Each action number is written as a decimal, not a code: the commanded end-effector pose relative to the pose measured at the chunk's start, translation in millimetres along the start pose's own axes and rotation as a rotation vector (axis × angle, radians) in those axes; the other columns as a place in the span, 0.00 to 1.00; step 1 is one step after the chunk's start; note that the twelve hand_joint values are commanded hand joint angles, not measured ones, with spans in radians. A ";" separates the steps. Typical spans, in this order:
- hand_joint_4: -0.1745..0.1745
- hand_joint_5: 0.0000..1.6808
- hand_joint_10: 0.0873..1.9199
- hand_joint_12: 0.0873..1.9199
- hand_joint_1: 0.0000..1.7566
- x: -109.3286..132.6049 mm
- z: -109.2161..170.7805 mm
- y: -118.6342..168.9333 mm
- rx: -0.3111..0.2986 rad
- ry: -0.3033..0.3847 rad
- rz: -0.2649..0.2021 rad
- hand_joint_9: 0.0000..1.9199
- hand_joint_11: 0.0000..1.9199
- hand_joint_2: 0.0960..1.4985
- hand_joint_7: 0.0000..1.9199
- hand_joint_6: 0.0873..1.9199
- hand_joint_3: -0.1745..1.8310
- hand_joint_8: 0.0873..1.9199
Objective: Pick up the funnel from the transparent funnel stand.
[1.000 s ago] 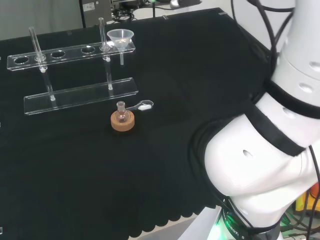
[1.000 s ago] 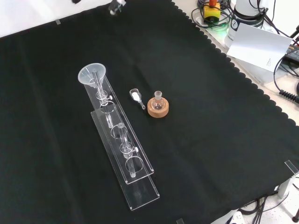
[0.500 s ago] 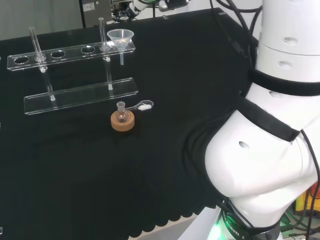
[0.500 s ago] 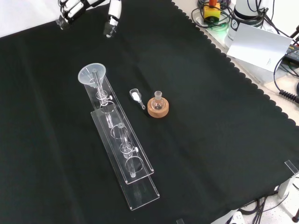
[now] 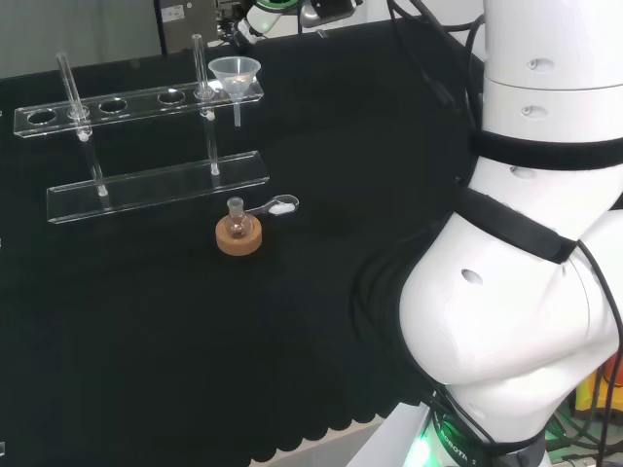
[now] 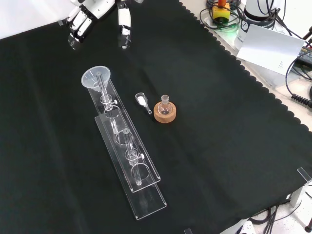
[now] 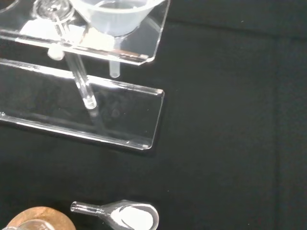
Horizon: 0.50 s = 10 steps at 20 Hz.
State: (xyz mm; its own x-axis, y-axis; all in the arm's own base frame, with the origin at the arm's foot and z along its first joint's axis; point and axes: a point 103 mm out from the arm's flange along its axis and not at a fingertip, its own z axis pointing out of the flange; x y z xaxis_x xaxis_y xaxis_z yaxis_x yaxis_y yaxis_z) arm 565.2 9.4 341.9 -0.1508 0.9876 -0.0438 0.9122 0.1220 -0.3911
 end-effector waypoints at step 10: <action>0.40 0.06 0.40 0.75 0.26 26.8 21.2 24.6 0.021 -0.038 -0.094 0.07 0.03 0.46 0.00 0.00 0.14 0.17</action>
State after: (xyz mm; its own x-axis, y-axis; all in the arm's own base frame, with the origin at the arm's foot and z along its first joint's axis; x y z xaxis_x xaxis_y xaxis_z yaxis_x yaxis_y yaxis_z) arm 570.4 28.0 322.5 -0.2164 0.9753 -0.0454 0.8897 0.1779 -0.4205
